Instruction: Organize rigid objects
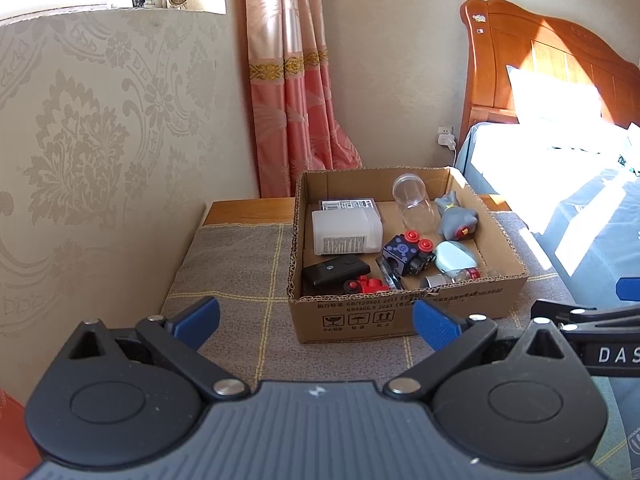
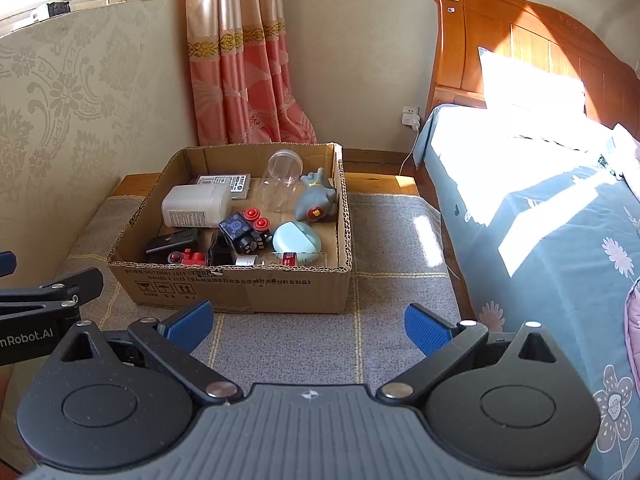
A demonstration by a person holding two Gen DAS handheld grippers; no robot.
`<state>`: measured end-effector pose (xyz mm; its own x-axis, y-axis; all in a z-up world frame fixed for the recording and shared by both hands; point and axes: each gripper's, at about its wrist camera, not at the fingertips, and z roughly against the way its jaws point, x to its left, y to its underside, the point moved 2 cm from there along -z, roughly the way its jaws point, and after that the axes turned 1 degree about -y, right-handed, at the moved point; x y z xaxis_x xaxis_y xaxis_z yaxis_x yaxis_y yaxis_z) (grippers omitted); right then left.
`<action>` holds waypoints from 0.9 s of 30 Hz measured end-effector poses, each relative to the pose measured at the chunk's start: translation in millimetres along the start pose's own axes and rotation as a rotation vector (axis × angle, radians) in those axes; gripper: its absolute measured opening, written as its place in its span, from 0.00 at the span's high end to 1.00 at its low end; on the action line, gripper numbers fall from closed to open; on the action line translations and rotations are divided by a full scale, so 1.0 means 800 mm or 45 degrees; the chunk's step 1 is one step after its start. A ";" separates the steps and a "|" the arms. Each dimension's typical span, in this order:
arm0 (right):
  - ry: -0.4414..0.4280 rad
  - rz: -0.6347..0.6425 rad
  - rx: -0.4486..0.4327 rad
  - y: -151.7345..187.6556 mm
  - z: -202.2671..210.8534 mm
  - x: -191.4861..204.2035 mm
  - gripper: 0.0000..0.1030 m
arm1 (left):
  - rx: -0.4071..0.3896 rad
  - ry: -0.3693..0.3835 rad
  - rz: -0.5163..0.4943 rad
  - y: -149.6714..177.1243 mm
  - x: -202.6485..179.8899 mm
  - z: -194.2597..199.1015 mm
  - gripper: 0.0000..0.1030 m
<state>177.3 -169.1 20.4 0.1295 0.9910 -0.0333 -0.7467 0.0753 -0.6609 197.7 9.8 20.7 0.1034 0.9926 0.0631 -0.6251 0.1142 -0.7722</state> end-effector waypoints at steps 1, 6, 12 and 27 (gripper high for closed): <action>-0.001 0.001 -0.001 0.000 0.000 0.000 0.00 | -0.002 0.001 0.001 0.000 0.000 0.000 0.00; -0.002 0.001 -0.011 -0.001 0.002 0.000 0.00 | -0.001 -0.002 0.007 -0.002 0.001 0.000 0.00; 0.005 0.001 -0.017 0.000 0.005 0.000 0.00 | -0.006 0.000 0.014 -0.002 0.001 0.001 0.00; 0.009 0.011 -0.022 0.001 0.005 0.001 0.00 | 0.001 0.004 0.013 -0.001 0.000 0.003 0.00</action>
<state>173.8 -167.4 22.7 0.1277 0.9908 -0.0446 -0.7363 0.0645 -0.6736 196.3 9.5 22.6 0.0993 0.9936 0.0534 -0.6265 0.1041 -0.7724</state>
